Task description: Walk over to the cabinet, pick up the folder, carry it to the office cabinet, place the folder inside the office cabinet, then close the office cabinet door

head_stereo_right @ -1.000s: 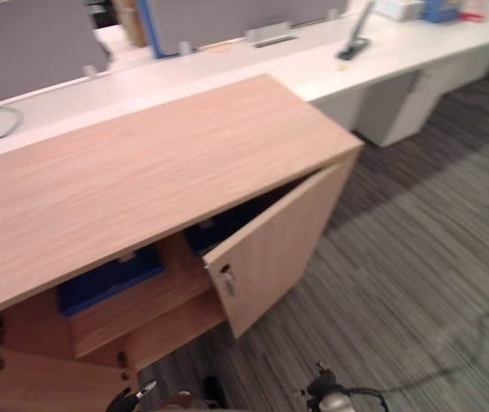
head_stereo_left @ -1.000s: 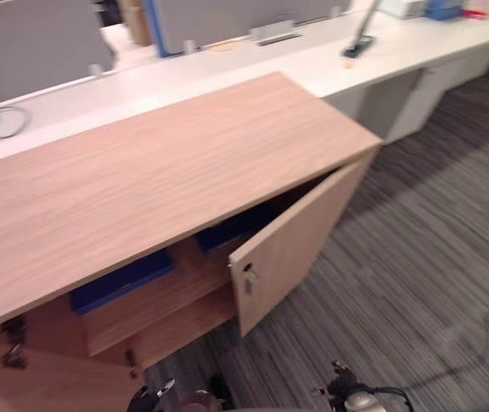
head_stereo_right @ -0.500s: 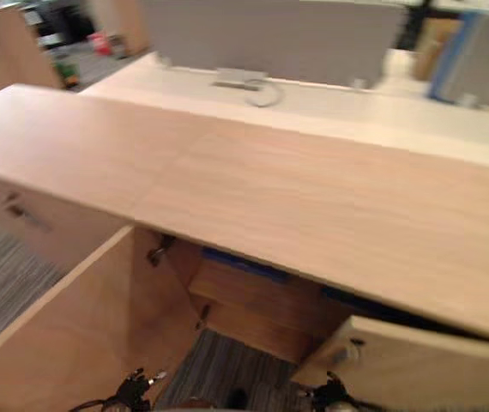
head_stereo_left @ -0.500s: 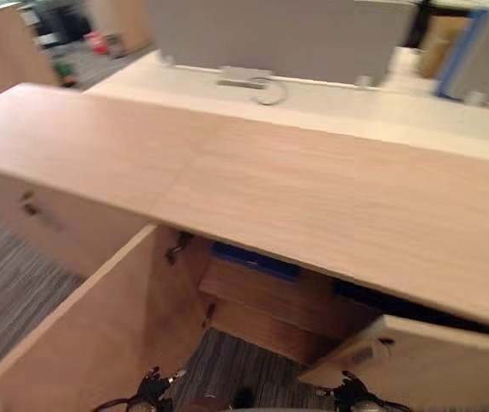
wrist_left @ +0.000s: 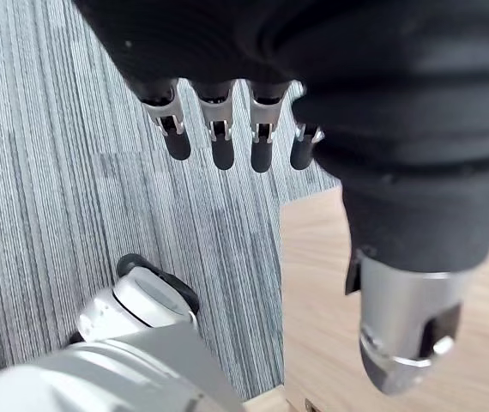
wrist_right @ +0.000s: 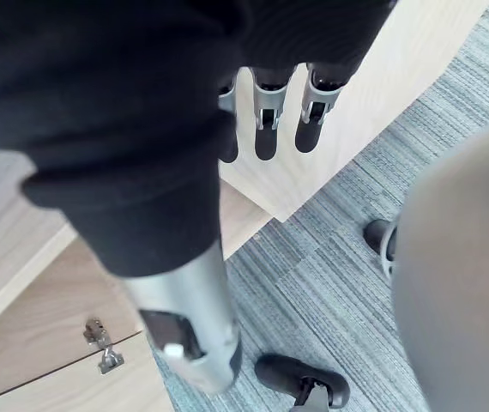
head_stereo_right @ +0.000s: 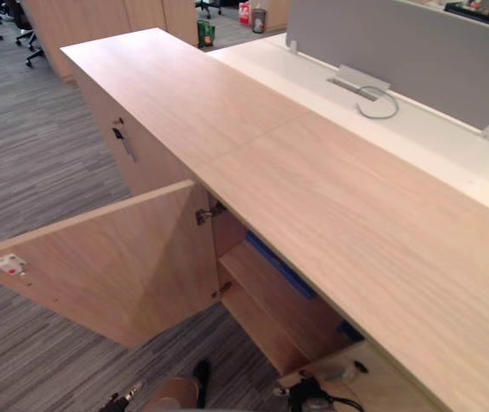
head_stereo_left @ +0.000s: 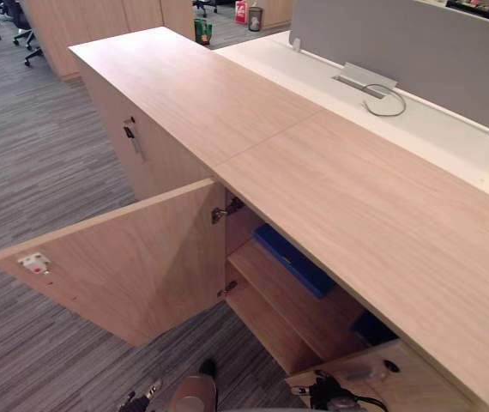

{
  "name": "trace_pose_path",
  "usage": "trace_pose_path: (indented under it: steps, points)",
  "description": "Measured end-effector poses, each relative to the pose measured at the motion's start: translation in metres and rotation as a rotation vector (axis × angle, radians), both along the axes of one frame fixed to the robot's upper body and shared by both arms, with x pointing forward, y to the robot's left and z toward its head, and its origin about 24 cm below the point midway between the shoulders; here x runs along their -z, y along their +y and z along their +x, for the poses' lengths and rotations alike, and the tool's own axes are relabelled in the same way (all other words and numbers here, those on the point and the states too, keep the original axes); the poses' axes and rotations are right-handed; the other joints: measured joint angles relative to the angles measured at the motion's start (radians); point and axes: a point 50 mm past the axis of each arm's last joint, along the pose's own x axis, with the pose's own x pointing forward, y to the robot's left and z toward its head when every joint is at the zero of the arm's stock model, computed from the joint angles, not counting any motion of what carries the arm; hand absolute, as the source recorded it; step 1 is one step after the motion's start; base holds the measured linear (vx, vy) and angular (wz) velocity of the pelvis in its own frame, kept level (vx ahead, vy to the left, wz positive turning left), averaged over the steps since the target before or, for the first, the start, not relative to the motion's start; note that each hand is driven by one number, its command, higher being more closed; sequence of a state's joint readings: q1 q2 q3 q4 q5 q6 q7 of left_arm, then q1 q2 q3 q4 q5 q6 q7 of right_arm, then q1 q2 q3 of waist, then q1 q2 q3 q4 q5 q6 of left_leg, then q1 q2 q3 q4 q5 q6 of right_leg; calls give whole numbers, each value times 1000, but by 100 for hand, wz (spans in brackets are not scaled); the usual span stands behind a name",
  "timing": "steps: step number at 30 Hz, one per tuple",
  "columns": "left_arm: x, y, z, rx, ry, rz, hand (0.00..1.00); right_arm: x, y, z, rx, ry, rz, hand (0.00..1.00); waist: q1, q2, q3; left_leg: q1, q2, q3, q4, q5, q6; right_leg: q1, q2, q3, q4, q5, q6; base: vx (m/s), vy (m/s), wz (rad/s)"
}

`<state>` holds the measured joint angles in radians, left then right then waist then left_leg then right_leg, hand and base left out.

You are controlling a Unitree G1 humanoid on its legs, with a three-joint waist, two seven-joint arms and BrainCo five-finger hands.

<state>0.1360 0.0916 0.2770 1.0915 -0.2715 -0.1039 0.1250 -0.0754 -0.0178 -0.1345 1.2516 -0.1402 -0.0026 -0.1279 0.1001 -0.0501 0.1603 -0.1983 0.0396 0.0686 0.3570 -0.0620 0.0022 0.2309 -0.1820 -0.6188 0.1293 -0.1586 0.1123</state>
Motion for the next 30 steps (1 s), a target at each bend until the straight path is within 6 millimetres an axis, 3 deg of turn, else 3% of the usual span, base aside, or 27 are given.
trace_pose_path:
  steps: [1, 4, 8, 10, 11, 12, 14, 20, 25, 30]
  points:
    - [1, -1, -3, 9, 8, 0, 0, -1, -2, 3, 2, -7, -5, 0, -4, 11, 11, -14, -2, 37, 23, -17, 12, -1, -11, -6, 30, -22, 16, 111, 187, 37]
    - [-2, 3, 4, 65, -1, 24, 0, 0, -2, -1, 40, 1, 8, 0, -7, -2, 20, -12, -79, -12, -40, 0, 40, -4, -37, -6, 13, -34, 9, 72, 166, 64]
    - [-4, 1, 9, 100, -22, 33, 0, 0, 0, 0, 44, -5, 13, 0, -3, -4, 19, 15, -141, -16, -117, -1, 51, 13, -67, -2, -17, -33, 6, 49, 113, 44]
    - [-5, 1, 13, 168, -22, 54, 0, 0, 0, -2, 77, -12, 20, 0, -8, -7, 16, 85, -171, -32, -260, 74, 71, 30, -67, 11, -48, -21, -26, 95, -8, 24]
    - [-7, -1, 16, 249, -27, 71, 0, -1, -1, -1, 81, -22, 18, 0, -16, 1, 5, 145, -180, -60, -397, 153, 72, 27, -64, 8, -48, -4, -32, 112, -47, 33]
    - [-8, -2, 19, 283, -31, 77, 0, -1, -1, 0, 81, -26, 18, 0, -26, 5, 2, 169, -179, -75, -449, 192, 68, 26, -60, 1, -42, 3, -27, 79, -43, 45]
    - [-10, -3, 26, 359, -44, 85, 0, -2, -1, 4, 80, -38, 18, 0, -49, 6, 2, 166, -174, -105, -452, 208, 73, 22, -55, -11, -10, 5, -25, 30, -13, 45]
    - [-10, -6, 27, 387, -48, 77, 0, -3, 3, 7, 59, -39, 22, 0, -52, 22, -13, 165, -140, -130, -453, 229, 40, 38, -9, -10, -22, 4, -25, 26, -102, 13]
    - [-9, -3, 23, 314, -48, 67, 0, -3, 3, 7, 61, -39, 18, 0, -56, 25, -14, 165, -106, -106, -454, 223, 10, 39, 16, -6, -49, 2, -26, -42, -107, -15]
    - [-14, 2, 30, 138, -111, 69, 0, -2, -5, 0, 77, -33, 1, 0, -70, 23, -10, 164, -98, -62, -453, 216, 13, 42, 19, -3, -84, -12, -28, -63, -26, -16]
